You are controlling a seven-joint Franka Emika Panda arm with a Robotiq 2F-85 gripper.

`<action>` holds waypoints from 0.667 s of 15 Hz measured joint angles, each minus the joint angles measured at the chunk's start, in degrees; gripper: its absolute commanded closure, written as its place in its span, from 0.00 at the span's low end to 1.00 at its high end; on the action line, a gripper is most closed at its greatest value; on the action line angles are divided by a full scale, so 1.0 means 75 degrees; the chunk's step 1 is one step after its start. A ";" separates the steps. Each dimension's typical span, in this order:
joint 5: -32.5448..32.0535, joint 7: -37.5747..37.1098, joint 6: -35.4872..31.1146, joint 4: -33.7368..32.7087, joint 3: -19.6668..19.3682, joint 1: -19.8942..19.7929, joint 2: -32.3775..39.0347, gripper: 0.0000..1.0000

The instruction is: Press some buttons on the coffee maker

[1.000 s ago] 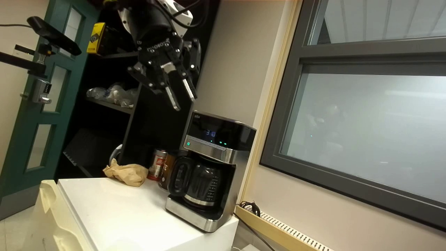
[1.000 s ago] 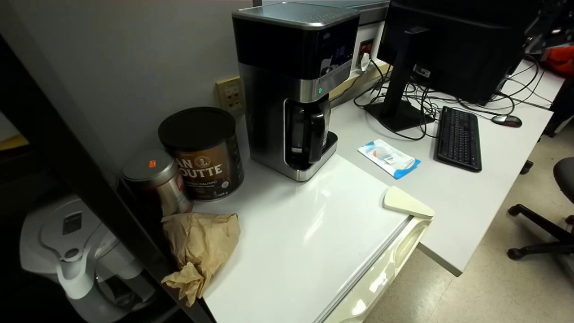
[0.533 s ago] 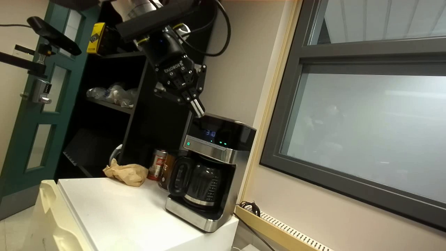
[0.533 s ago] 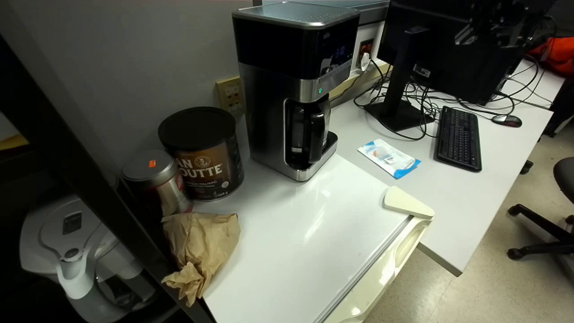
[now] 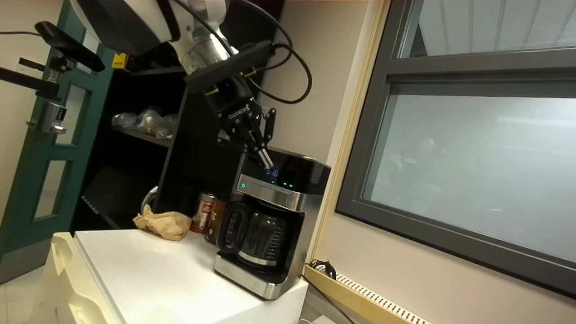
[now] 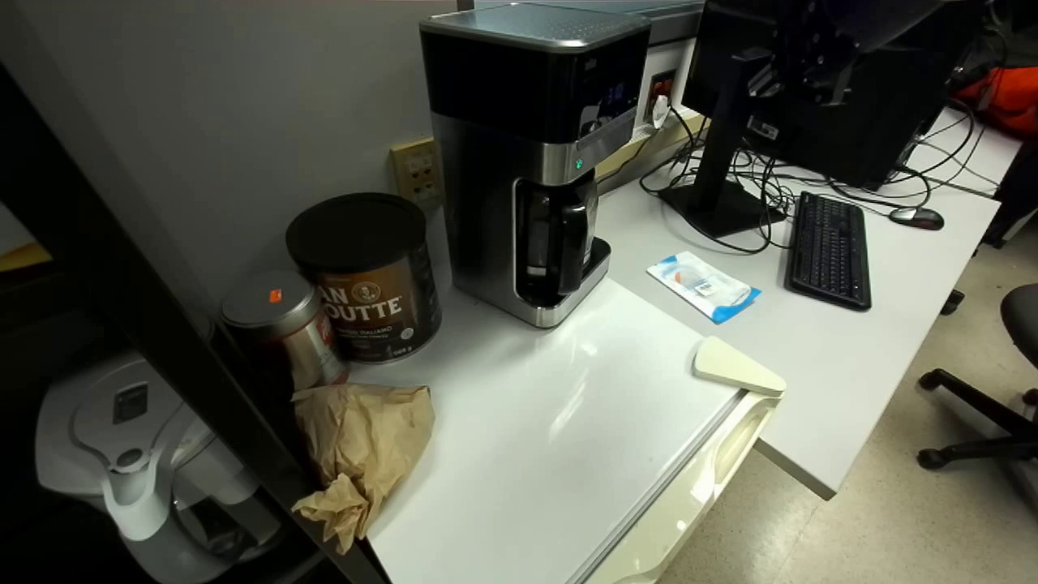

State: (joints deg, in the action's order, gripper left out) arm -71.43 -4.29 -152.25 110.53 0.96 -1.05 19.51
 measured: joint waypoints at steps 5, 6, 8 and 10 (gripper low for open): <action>-0.0005 0.0014 -0.0230 -0.0923 0.0001 -0.0041 0.0858 1.00; -0.0005 0.0021 -0.0244 -0.1109 0.0007 -0.0038 0.1031 1.00; -0.0005 0.0054 -0.0261 -0.1468 0.0023 -0.0034 0.1363 1.00; 0.0006 0.0127 -0.0263 -0.1817 0.0046 -0.0032 0.1670 1.00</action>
State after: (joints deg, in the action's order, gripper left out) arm -71.39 -3.34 -154.23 96.90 1.30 -1.29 32.04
